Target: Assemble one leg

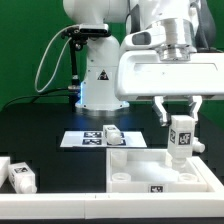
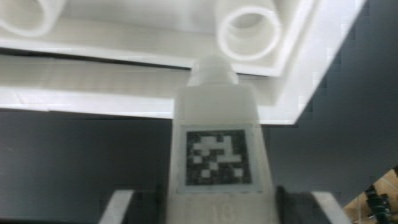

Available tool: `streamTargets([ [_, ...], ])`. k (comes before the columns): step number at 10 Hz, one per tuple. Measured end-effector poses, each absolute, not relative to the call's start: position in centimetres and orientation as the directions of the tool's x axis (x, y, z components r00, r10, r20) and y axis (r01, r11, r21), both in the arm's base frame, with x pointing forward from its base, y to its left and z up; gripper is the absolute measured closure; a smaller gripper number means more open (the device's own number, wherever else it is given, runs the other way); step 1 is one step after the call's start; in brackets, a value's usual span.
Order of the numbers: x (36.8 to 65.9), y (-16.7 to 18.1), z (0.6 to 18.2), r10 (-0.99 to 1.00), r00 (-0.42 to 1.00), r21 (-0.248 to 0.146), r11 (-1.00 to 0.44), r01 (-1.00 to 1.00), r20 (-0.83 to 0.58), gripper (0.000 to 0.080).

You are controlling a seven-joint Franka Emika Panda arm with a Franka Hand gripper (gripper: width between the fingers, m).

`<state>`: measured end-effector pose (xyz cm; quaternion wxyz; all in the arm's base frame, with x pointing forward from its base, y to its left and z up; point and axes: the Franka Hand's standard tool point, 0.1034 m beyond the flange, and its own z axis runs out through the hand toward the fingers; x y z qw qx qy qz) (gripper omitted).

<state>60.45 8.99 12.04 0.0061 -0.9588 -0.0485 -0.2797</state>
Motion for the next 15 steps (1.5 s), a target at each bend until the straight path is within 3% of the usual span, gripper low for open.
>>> streamTargets([
  [15,59.3,10.9,9.4,0.121,0.851,0.016,-0.991,0.131,0.511,0.0511],
])
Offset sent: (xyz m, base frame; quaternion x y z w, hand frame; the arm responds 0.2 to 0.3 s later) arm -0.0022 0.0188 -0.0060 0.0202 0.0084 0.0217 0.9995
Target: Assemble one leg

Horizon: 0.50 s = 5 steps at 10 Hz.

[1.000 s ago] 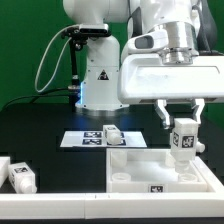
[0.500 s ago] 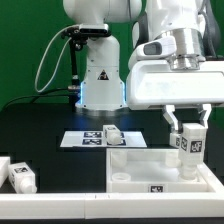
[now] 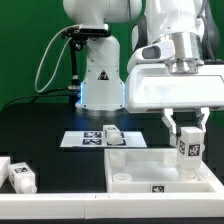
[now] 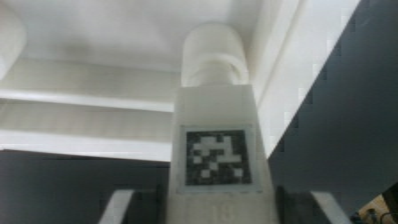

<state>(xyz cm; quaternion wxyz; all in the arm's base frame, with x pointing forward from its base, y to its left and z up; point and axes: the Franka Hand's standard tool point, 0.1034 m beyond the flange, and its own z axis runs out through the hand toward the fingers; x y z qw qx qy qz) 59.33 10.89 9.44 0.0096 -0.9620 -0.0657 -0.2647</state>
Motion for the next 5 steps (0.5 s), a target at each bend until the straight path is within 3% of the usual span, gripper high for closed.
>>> streamTargets([
  [5,59.31,10.83,8.56,0.124,0.842,0.022,-0.991,0.132,0.525,0.0511],
])
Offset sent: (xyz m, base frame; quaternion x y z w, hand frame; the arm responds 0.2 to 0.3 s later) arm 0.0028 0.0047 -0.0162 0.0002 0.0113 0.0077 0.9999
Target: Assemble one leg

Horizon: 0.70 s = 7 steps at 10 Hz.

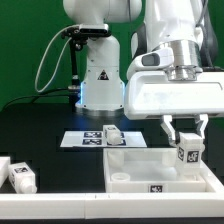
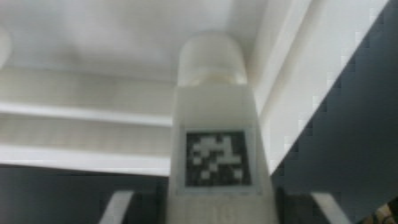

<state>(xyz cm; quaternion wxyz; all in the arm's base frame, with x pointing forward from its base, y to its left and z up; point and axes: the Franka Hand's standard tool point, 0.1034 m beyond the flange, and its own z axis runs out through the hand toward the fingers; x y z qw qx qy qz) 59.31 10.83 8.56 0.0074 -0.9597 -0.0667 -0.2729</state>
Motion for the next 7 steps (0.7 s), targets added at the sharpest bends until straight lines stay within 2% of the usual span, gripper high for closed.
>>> streamTargets([
  [1,59.3,10.8,8.5,0.124,0.843,0.022,-0.991,0.132,0.524,0.0511],
  [2,59.3,10.8,8.5,0.125,0.843,0.023,-0.991,0.132,0.523,0.0424],
  [3,59.2,10.8,8.4,0.125,0.85,0.021,-0.991,0.133,0.512,0.0284],
  [4,59.2,10.9,8.4,0.125,0.868,0.016,-0.991,0.133,0.481,0.0192],
  [7,60.8,12.1,9.5,0.123,0.948,-0.017,-0.991,0.133,0.295,0.0152],
])
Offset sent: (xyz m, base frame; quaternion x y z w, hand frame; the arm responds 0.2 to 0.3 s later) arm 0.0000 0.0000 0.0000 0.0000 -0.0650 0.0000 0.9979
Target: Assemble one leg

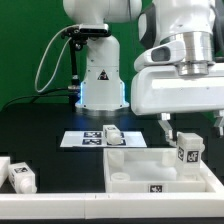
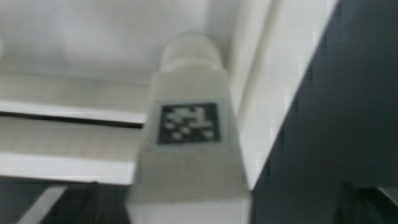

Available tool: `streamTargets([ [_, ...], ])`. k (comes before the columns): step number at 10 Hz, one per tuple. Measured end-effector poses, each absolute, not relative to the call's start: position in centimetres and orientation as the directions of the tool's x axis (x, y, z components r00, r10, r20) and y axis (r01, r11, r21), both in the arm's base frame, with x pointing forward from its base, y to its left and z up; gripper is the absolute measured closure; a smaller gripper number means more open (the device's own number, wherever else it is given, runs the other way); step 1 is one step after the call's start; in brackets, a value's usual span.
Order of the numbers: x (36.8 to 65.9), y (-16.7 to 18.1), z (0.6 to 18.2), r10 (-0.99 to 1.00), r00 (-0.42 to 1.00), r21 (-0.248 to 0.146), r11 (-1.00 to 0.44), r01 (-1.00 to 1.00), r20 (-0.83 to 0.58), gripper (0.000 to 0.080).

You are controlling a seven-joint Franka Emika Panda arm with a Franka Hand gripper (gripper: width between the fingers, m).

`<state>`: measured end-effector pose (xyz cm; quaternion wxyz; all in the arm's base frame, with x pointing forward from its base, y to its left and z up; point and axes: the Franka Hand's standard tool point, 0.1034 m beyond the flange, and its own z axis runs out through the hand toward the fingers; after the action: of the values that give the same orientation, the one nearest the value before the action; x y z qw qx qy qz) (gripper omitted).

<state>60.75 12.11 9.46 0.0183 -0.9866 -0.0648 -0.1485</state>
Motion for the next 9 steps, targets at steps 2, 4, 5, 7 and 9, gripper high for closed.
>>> streamTargets([
  [2,61.5,11.8,9.6,0.121,0.977,-0.026,-0.992,0.127,0.174,0.0151],
  [4,61.5,11.0,9.3,0.117,0.992,-0.031,-0.992,0.119,0.051,0.0151],
  [5,60.9,10.8,9.0,0.112,0.993,-0.037,-0.993,0.11,-0.042,0.0151],
  [7,61.1,11.0,9.1,0.07,0.996,-0.037,-0.997,0.068,-0.062,0.0151],
  [9,61.1,11.0,9.0,0.061,0.996,-0.036,-0.998,0.058,-0.063,0.0414],
])
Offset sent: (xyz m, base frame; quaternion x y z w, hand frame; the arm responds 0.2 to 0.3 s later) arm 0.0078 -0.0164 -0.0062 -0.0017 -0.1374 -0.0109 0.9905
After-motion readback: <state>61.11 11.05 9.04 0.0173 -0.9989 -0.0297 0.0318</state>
